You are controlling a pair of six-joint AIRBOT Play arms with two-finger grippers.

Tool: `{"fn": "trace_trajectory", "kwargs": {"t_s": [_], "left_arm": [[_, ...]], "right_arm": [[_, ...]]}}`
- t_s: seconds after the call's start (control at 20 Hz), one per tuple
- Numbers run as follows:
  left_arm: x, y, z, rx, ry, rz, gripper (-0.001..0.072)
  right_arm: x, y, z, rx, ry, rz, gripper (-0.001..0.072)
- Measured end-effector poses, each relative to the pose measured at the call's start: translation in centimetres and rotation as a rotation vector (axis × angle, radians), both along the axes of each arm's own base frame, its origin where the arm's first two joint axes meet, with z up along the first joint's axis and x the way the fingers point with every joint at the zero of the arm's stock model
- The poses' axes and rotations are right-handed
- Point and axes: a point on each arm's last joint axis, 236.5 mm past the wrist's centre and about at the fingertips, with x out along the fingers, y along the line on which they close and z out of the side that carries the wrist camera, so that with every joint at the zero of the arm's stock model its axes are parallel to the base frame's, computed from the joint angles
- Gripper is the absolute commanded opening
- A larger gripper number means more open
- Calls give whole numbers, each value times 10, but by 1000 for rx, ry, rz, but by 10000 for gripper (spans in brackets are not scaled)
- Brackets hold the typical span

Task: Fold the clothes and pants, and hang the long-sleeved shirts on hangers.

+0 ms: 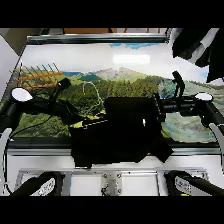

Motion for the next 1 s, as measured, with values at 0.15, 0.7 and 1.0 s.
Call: {"fn": "trace_trajectory", "kwargs": {"t_s": [0.15,0.7,1.0], "left_arm": [[25,38,15,-8,15,191,643],[-19,29,18,-64,216,662,615],[-45,-60,5,-80,205,641,615]], "right_arm": [[0,0,0,0,-1,0,11],[20,-5,15,-50,-83,-140,12],[26,-7,16,-59,-85,-174,12]]}}
